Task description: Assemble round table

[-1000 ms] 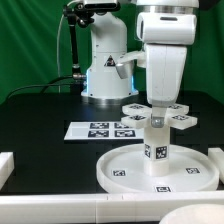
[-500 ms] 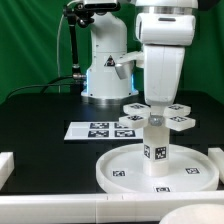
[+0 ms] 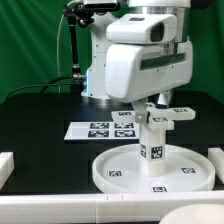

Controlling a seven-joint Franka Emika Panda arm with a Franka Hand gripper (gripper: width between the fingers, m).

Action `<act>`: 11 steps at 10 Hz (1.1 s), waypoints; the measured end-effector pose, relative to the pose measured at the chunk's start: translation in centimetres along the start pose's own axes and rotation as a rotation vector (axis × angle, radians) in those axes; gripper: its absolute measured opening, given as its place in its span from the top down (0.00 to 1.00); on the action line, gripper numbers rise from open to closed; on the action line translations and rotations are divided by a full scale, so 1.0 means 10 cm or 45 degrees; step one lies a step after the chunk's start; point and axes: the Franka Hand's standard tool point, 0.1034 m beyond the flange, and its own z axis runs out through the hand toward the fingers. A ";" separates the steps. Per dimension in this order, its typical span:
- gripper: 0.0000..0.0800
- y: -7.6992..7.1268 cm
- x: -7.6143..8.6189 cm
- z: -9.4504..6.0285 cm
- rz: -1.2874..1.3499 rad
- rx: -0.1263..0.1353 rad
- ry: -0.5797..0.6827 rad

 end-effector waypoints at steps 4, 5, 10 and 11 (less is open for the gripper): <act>0.44 0.00 0.01 0.00 0.429 0.015 0.012; 0.44 0.00 0.01 0.00 0.482 0.016 0.011; 0.44 -0.01 0.00 -0.01 1.130 0.062 0.056; 0.44 -0.01 0.00 -0.01 1.274 0.076 0.071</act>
Offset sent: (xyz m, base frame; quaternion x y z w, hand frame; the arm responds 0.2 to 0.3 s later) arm 0.0000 0.0000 0.0000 0.0000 0.0000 0.1938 0.9810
